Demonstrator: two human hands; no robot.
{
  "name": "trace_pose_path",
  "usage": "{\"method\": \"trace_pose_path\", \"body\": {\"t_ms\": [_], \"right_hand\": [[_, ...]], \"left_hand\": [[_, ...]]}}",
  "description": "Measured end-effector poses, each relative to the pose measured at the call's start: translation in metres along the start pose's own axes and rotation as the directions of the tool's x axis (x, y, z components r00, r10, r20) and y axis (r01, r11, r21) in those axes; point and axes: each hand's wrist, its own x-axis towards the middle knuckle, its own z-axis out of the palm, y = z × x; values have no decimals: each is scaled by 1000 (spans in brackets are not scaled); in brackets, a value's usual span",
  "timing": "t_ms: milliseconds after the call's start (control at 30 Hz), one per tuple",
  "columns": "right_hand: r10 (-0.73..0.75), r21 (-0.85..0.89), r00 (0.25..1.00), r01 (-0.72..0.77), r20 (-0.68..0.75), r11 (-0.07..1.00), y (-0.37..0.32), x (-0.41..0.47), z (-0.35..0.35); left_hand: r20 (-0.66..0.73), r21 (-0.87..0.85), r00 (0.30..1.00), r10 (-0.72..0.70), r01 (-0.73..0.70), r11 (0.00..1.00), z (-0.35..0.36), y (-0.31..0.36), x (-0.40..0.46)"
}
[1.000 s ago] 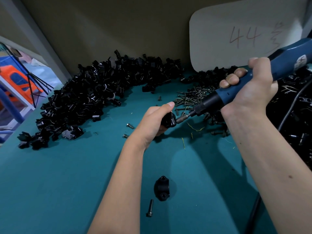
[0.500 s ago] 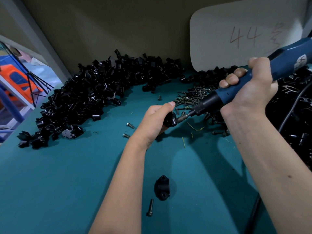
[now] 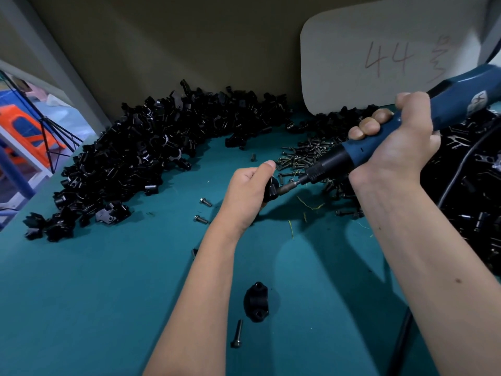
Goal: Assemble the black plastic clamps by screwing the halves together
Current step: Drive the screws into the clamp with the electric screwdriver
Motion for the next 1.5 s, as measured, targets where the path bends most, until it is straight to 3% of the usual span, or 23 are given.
{"method": "trace_pose_path", "body": {"t_ms": [533,700,800,900,967,1033,1133,1200,1333,1500], "right_hand": [[-52,11,997,52,51,999,0,-3,1],[-98,-51,995,98,5,994,6,-5,0],[-80,-27,996,79,-43,997,5,-4,1],[-87,-14,995,87,-41,996,0,0,2],[-88,-16,995,88,-38,996,-2,1,1],[-80,-34,997,79,-23,996,-3,3,-1],[-70,-82,998,70,2,994,-2,3,-2],[-62,-110,998,65,30,992,1,1,-2],[-41,-158,995,54,86,986,9,-4,-1],[-31,-185,993,51,113,981,12,-10,0]], "left_hand": [[-3,16,1000,-12,12,1000,1,-1,-1],[-47,327,991,124,-102,939,2,-6,-3],[-75,206,994,75,-58,977,1,-6,-1],[-13,-77,996,-84,83,994,-2,-3,2],[132,-323,975,-181,215,922,-8,0,2],[293,-514,919,-265,385,766,-16,4,1],[443,-686,844,-302,536,493,-27,5,-1],[483,-743,830,-281,558,370,-31,4,-2],[525,-791,822,-219,566,230,-34,2,-3],[532,-803,824,-196,564,193,-35,0,-2]]}}
